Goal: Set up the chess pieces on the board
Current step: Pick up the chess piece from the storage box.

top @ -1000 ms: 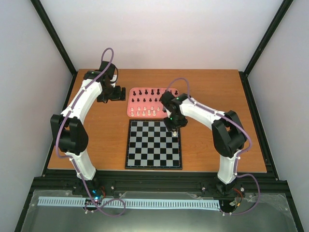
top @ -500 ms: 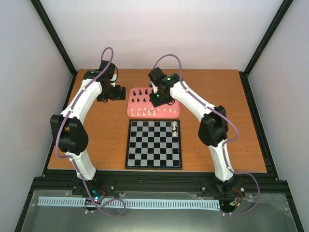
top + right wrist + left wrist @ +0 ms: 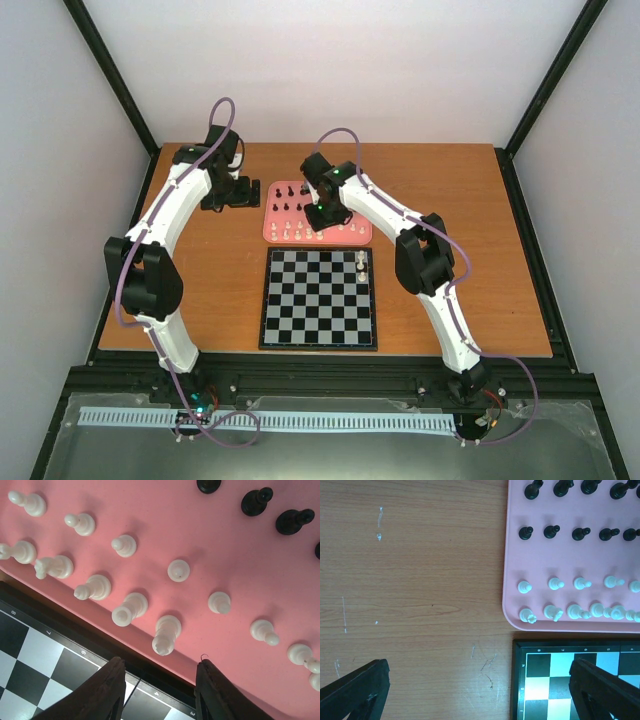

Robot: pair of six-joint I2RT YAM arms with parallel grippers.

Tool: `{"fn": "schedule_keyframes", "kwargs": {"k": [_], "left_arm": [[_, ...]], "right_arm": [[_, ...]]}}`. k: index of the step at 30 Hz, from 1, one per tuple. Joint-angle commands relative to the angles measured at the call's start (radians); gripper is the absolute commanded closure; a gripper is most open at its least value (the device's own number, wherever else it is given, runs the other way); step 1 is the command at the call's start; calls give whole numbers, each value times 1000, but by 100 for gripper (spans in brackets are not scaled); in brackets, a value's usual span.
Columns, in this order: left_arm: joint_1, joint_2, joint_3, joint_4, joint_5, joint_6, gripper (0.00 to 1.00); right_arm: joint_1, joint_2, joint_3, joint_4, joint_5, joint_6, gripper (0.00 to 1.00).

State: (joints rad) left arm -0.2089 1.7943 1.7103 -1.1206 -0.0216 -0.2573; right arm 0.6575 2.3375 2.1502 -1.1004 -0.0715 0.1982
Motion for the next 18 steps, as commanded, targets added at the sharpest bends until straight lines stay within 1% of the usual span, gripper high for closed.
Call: {"fn": "schedule_keyframes", "kwargs": {"k": [1,5,7,11,14,17,18], "left_arm": [[0,-5,25,0,4,-6,0],[0,-4,25,1,3,-5,0],[0,-3,26,-1,1,-5,0],[0,-1,26,-1,0,-5,0],[0,1,27,-1,2,-4,0],[0,1,29,-2,3,-4,0],[0,3,31,-2,3,-5,0]], "right_arm": [[8,18,27,15,-8,-14,55],[8,37,27,13,-15,-18,55],[8,41,27,14,-16,-19,58],[5,53,27,19,-19,-21,59],[1,71,72,18,-24,-23,60],[-1,82,80,19,-25,-23,60],[-1,85,81,19,-26,-22,62]]}}
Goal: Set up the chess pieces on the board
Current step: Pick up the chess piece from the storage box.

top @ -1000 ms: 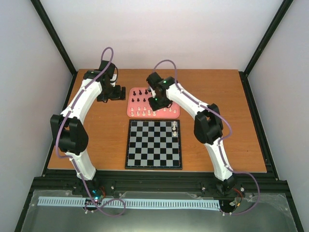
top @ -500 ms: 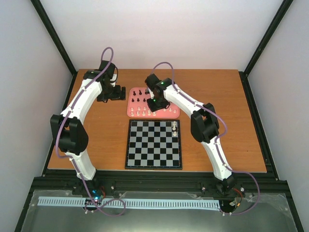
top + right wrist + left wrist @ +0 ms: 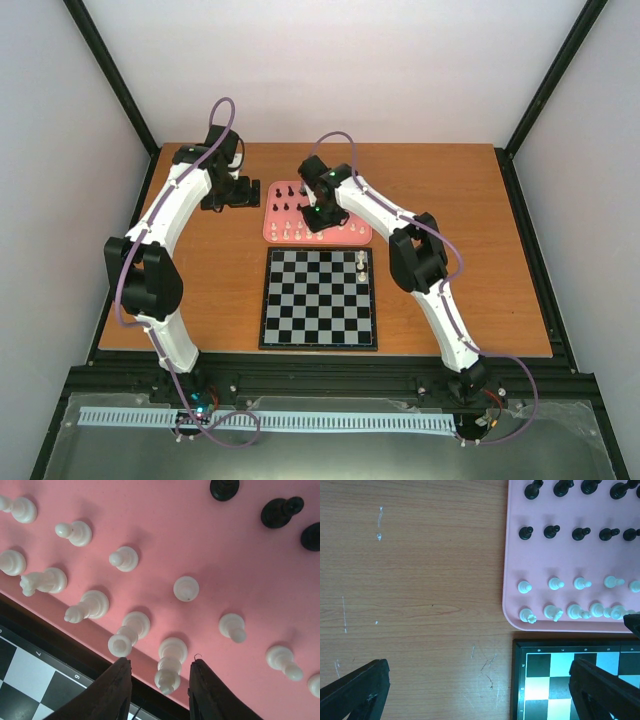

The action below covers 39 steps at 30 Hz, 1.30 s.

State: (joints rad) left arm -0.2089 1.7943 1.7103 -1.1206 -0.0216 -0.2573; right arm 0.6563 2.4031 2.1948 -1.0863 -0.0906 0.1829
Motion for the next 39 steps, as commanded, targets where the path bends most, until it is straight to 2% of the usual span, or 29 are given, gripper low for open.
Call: {"fn": "schedule_keyframes", "kwargs": {"k": [1,21,34,39], "left_arm": [[0,2,31,-3,2,-5,0],[0,12,38,-5,5,-5,0],[0,19,40,-5,6,-7,0],[0,15,35,-4,5,-7,0]], "right_arm": [[0,23,38,6,-9,-6,63],[-15,55,43,-4,-6,-7,66],[-18,40,40,-11,-11,-13,87],[-18,6,41,-23,5,-18,91]]}}
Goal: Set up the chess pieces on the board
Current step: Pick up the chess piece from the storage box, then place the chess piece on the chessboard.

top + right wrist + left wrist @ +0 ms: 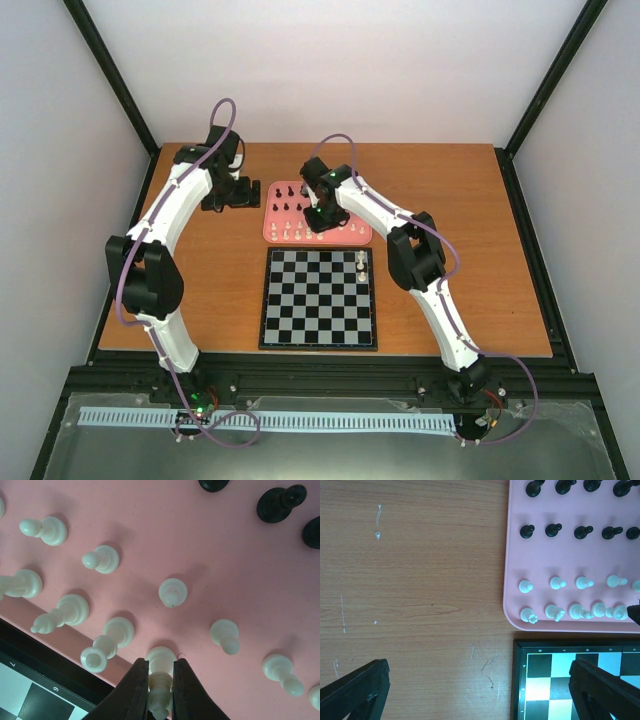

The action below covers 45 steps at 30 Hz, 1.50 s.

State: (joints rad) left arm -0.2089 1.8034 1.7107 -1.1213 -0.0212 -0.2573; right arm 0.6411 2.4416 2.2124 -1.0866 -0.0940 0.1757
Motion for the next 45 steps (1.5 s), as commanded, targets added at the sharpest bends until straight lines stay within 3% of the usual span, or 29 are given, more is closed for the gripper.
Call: {"fn": "schedule_keyframes", "kwargs": {"k": [1,13,22,29,33,45], "left_arm": [[0,5,34,-3,6,-7,0],[0,16,51,-6,6,-8,0],[0,29,49,0,20,-15,0],[0,41,54,-1,11,-16,0],[0,45,52,0,8,-22,0],[0,52,29,9,12,-29,0]], "right_arm": [[-3,-44,26,-28,14,-12,91],[-1,-275,-17,-115,109,-16,91],[11,-594,-508,-64,197,29,92],[80,-751,-751,4,310,98,93],[101,-823,-915,98,292,148,93],[146,-839,-1061,263,283,187,94]]}}
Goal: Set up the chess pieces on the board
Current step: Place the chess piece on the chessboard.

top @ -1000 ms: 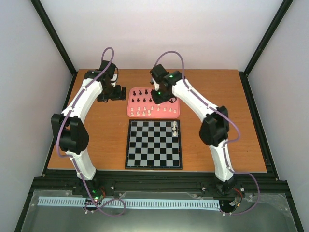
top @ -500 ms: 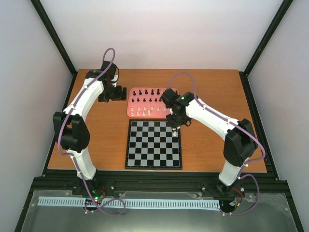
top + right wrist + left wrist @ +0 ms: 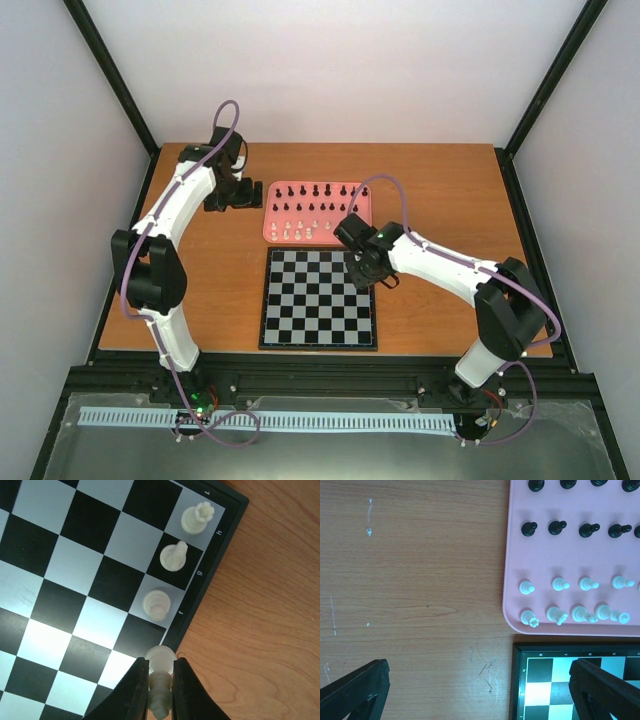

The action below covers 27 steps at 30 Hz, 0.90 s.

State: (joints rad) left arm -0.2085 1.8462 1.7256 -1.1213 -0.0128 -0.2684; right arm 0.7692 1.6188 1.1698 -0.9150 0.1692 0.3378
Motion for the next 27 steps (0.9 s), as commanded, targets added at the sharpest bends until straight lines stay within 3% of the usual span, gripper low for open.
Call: {"fn": "schedule_keyframes", "kwargs": {"k": [1,27], "left_arm": [[0,10,14,9,1,-18,0],[0,-13,-34,25,3,-21,0]], "right_arm": [[21,-16,-24,101,19,25,94],[71,0,-44,87,18,48,94]]}}
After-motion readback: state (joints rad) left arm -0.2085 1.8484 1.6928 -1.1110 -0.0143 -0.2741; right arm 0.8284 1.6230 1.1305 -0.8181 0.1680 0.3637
